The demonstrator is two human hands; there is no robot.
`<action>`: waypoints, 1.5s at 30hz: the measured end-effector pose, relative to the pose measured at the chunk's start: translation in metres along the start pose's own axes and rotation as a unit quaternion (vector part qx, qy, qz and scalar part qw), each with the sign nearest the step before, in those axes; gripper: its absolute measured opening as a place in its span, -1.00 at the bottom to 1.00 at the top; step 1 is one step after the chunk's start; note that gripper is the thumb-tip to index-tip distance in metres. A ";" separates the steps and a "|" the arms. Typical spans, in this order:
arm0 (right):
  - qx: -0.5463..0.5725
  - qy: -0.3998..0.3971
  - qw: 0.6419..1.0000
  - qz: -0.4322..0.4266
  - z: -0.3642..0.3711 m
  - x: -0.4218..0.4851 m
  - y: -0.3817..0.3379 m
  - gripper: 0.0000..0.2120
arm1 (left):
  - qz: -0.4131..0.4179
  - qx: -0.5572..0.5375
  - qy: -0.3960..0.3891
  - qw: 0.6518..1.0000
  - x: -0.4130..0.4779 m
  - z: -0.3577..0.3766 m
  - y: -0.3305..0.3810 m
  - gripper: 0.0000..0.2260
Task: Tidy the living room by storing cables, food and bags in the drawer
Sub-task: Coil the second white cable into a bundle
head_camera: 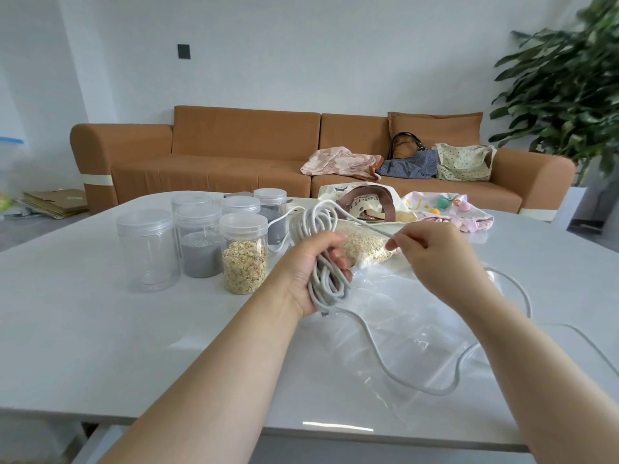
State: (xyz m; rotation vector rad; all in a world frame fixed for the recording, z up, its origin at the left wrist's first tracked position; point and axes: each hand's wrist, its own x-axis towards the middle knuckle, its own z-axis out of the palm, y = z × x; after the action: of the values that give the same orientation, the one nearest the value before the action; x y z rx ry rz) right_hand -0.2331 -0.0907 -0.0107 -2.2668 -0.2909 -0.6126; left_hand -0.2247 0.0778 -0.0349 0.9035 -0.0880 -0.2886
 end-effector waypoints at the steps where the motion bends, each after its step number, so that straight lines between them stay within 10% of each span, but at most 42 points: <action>1: 0.007 -0.015 1.000 -0.008 0.001 -0.002 -0.003 -0.73 | 0.009 0.013 0.019 1.000 0.000 0.000 0.000 -0.69; 18: 0.024 -0.204 0.978 -0.038 0.010 -0.015 -0.015 -0.72 | 0.088 -0.086 0.041 0.992 -0.001 0.009 0.000 -0.70; 25: 0.020 -0.198 0.980 -0.007 0.000 -0.006 -0.001 -0.63 | 0.129 -0.246 -0.117 0.953 -0.007 -0.002 0.012 -0.87; 32: -0.059 -0.128 0.990 -0.021 -0.002 -0.001 0.012 -0.81 | 0.141 0.015 0.032 0.989 -0.002 -0.002 0.013 -0.96; 37: -0.143 -0.120 0.982 0.004 -0.014 0.007 0.016 -0.82 | 0.242 0.263 0.198 0.913 0.001 0.001 0.007 -0.81; 45: -0.225 -0.113 0.967 -0.028 -0.018 0.008 0.014 -0.76 | 0.239 0.300 0.271 0.883 0.004 -0.004 0.007 -0.89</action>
State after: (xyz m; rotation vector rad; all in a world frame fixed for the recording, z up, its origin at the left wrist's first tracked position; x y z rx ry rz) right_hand -0.2267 -0.1134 -0.0043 -2.7832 -0.3568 -0.4849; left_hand -0.2189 0.0845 -0.0320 1.5117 0.1296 0.4922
